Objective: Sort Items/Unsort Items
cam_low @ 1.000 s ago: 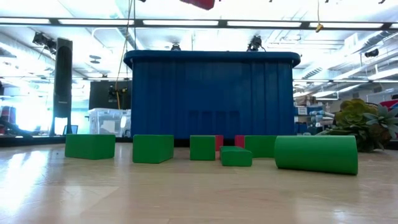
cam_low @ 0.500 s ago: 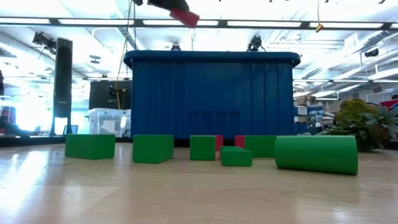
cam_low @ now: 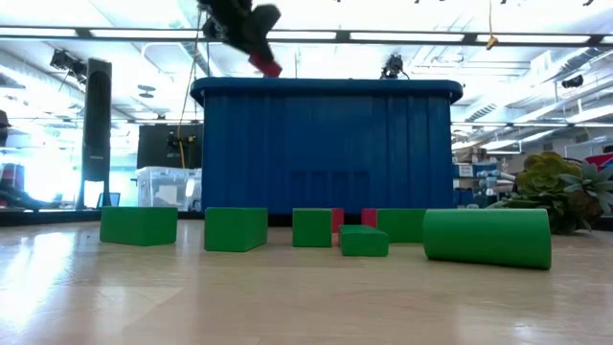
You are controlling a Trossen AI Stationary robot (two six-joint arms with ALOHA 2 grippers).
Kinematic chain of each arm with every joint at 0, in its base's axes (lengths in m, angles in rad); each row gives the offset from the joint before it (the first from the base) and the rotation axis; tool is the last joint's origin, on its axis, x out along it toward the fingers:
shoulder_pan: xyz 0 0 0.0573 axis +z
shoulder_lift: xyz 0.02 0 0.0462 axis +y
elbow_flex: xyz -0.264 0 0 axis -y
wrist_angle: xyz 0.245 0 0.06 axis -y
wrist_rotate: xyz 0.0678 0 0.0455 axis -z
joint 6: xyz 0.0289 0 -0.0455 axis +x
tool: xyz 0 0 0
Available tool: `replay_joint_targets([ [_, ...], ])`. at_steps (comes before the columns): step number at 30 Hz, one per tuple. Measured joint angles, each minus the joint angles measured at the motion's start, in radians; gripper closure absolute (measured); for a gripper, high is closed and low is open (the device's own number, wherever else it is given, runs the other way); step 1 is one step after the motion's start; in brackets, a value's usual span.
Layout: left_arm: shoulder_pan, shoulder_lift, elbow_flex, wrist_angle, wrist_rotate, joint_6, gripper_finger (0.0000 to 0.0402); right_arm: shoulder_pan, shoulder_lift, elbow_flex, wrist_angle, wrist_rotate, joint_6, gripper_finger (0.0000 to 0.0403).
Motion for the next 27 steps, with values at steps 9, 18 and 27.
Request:
replay_joint_targets([
  [9, 0.275, 0.053, 0.000, 0.065, 0.191, -0.027, 0.0258, -0.004, 0.018, 0.000, -0.001, 0.000, -0.019, 0.0163],
  [18, 0.468, 0.200, 0.000, 0.245, 0.384, -0.162, 0.0248, -0.010, 0.039, 0.000, -0.006, 0.001, -0.026, 0.0163],
  [27, 0.516, 0.221, 0.000, 0.284, 0.400, -0.180, 0.0147, -0.011, 0.039, 0.000, -0.026, 0.001, -0.048, 0.0163],
])
